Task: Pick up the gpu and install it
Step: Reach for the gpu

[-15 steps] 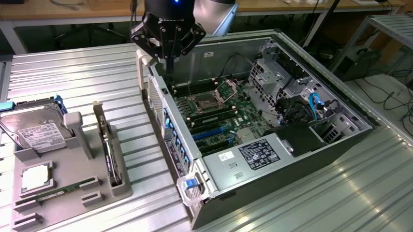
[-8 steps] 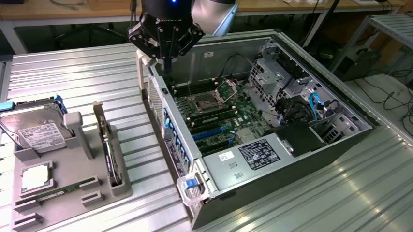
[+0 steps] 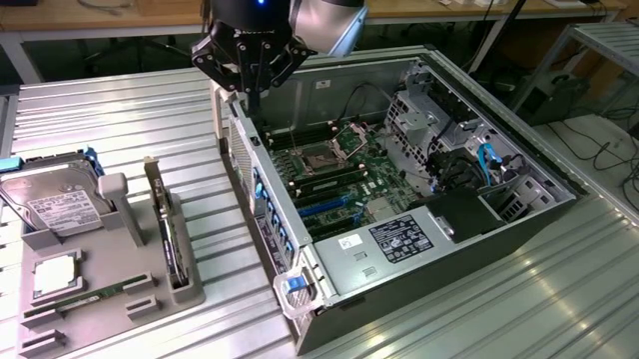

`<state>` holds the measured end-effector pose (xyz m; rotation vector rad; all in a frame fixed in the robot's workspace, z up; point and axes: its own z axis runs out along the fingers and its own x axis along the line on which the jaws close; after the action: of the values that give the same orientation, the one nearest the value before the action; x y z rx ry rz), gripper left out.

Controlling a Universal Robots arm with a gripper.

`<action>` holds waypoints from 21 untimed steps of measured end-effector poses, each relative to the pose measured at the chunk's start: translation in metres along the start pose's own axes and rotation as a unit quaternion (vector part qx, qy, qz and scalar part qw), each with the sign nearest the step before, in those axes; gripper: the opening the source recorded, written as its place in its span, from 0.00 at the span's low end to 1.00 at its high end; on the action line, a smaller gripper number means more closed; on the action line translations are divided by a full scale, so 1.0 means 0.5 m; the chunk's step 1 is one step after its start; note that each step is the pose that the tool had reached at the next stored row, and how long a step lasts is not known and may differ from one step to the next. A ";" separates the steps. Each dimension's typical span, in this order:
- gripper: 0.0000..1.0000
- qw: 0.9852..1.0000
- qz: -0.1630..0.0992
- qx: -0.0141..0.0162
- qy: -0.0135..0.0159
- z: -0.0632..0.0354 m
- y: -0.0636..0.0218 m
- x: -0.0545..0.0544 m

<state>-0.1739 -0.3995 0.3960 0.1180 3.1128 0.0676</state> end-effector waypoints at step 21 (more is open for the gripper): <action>0.11 1.000 0.000 0.000 0.000 -0.001 -0.012 0.105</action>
<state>-0.2266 -0.4017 0.3949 0.1181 3.1132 0.0675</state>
